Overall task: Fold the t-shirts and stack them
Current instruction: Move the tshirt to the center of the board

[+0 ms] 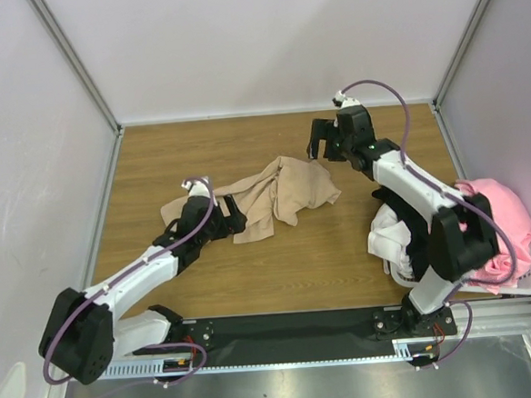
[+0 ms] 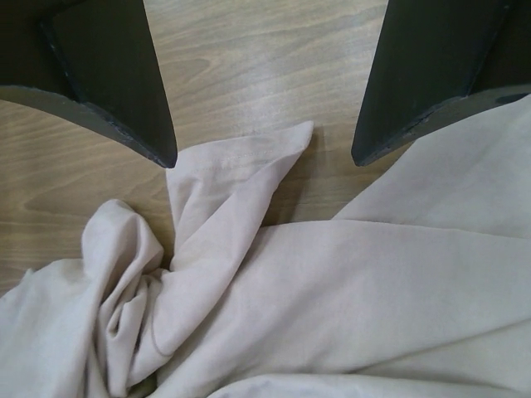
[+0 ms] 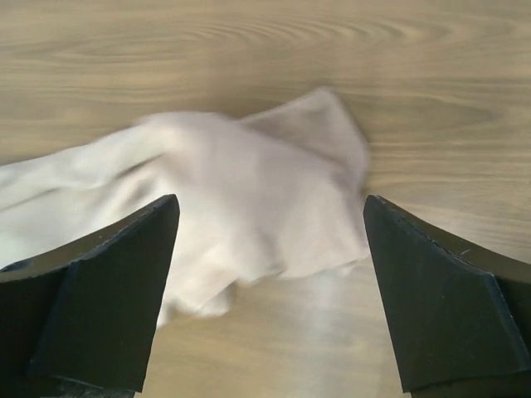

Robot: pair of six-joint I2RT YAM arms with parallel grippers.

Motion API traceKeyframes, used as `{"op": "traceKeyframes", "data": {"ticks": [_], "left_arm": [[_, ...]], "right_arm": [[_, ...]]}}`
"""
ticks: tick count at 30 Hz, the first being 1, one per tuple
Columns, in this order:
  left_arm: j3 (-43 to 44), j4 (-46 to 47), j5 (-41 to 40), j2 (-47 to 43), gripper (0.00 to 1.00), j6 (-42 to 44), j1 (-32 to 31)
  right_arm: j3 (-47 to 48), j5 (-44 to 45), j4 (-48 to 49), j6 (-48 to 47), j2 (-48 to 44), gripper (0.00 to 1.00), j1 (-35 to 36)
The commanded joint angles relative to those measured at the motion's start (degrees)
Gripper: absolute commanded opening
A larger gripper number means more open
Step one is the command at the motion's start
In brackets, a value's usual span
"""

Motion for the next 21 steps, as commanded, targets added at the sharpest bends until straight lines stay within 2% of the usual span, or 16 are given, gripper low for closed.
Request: {"op": "traceKeyframes", "data": {"ticks": [1,3,12,15,16,18,21], "left_arm": [[-1.4,6.4,-1.0,2.2,0.92,0.4,-1.2],[-1.5,6.9,-1.0,4.4,0.88,0.4,-1.7],[-3.2,10.1,-3.6,9.4,0.84,-0.3,-5.4],[-1.8,9.1,-5.6,12.4,0.74,0.1,-5.6],[-1.4,9.1,-5.8,13.0,0.64,0.4,-5.6],[-0.8,9.1,-5.9,14.5,0.56,0.4,-5.6],[-0.1,9.6,-5.9,15.2,0.36,0.0,-5.7]], "right_arm": [[1.6,0.1,-2.1,-1.9,-10.5,0.99,3.1],[-0.3,-0.3,-2.4,-1.1,-14.5,1.00,3.3],[-6.4,2.5,-6.3,0.6,-22.8,1.00,3.2],[-6.1,3.0,-8.3,0.7,-24.2,1.00,3.1],[-6.2,3.3,-8.5,0.9,-24.6,1.00,3.1],[-6.9,3.5,-8.3,1.4,-25.4,1.00,3.1],[-7.4,4.4,-8.5,1.9,-26.3,1.00,2.6]]}}
